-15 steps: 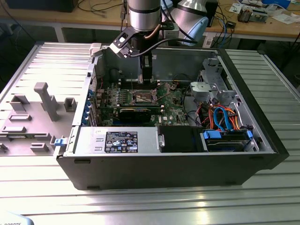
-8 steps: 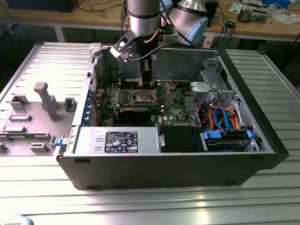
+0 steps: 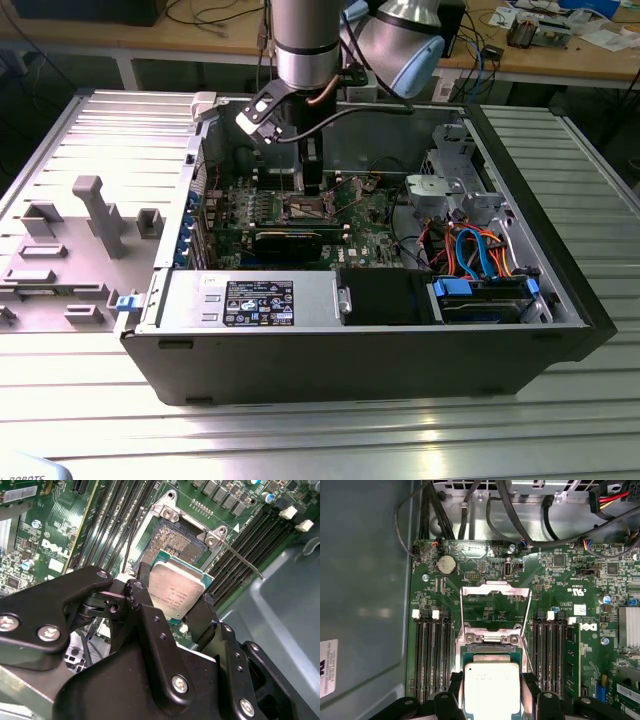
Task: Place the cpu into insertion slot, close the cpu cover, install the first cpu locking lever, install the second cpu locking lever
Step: 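Place the cpu into insertion slot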
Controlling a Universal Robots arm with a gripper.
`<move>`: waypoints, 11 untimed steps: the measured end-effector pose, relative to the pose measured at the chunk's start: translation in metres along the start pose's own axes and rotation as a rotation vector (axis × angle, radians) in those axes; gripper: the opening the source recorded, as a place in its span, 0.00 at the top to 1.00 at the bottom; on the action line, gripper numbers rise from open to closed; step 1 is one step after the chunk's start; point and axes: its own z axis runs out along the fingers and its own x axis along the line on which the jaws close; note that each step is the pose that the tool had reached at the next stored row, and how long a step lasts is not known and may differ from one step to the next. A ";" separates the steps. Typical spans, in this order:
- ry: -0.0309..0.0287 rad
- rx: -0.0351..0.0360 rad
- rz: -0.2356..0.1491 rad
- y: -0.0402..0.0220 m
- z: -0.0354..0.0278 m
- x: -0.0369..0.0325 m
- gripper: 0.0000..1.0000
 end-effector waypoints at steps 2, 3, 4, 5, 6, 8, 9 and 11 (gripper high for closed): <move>0.0002 -0.0002 0.000 -0.0003 0.0042 0.0000 0.46; 0.0000 -0.0004 0.000 -0.0004 0.0051 -0.0001 0.46; 0.0001 -0.0007 0.000 -0.0006 0.0074 -0.0001 0.46; 0.0001 -0.0009 0.000 -0.0011 0.0095 -0.0001 0.46; 0.0001 -0.0011 0.000 -0.0021 0.0117 -0.0001 0.46; 0.0000 -0.0012 -0.001 -0.0031 0.0160 -0.0002 0.46; 0.0001 -0.0012 -0.001 -0.0034 0.0192 -0.0002 0.46; 0.0001 -0.0012 -0.001 -0.0037 0.0228 -0.0002 0.46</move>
